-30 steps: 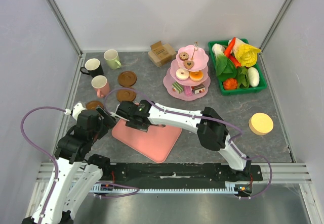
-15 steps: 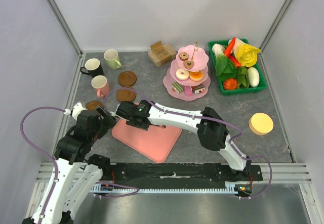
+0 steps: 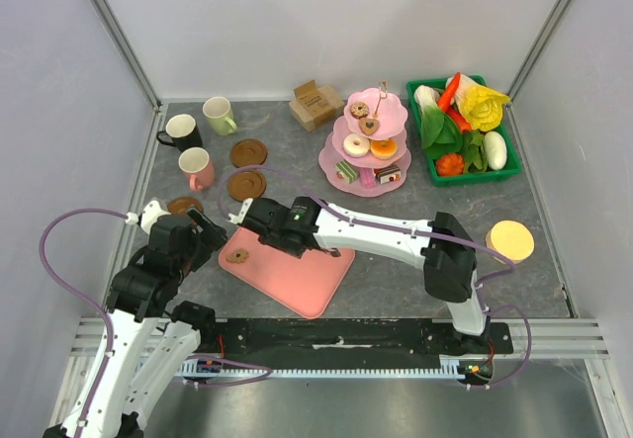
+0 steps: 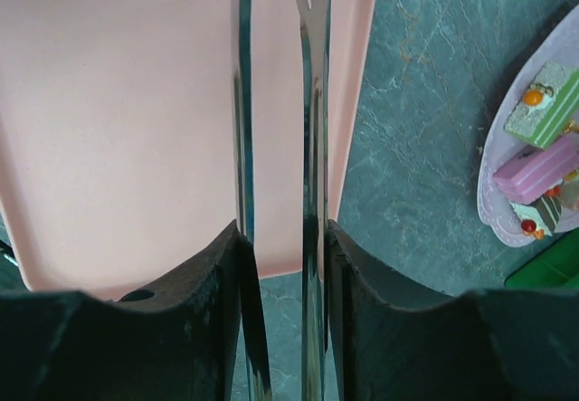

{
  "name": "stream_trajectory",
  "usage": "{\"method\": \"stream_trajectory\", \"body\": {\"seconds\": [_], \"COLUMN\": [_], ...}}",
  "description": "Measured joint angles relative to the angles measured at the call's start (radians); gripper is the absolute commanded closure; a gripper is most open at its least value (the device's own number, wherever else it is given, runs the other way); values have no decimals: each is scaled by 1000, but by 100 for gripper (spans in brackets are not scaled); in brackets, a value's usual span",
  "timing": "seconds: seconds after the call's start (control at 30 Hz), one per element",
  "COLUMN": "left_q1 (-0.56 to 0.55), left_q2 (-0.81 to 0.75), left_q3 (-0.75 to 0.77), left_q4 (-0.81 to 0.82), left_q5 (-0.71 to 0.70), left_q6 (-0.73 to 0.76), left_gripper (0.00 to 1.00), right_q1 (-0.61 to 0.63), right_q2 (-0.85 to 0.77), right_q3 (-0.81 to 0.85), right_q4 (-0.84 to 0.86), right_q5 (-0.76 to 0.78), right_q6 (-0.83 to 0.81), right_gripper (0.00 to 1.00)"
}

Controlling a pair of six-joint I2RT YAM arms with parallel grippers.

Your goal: Serve the afternoon tea

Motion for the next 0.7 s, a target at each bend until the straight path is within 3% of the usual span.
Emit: {"method": "stream_trajectory", "body": {"seconds": [0.2, 0.43, 0.53, 0.7], "left_q1": [0, 0, -1, -72], "left_q2": [-2, 31, 71, 140], "left_q3": [-21, -150, -192, -223], "left_q4": [67, 348, 483, 737], "left_q5": [89, 497, 662, 836], "left_q6": [48, 79, 80, 58], "left_gripper": [1, 1, 1, 2], "right_q1": [2, -5, -27, -192], "right_q2": [-64, -268, -358, -476], "right_q3": [-52, -223, -296, -462], "right_q4": [8, 25, 35, 85], "right_q5": [-8, -111, -186, -408], "right_q6": [90, 260, 338, 503], "right_gripper": [53, 48, 50, 51]}}
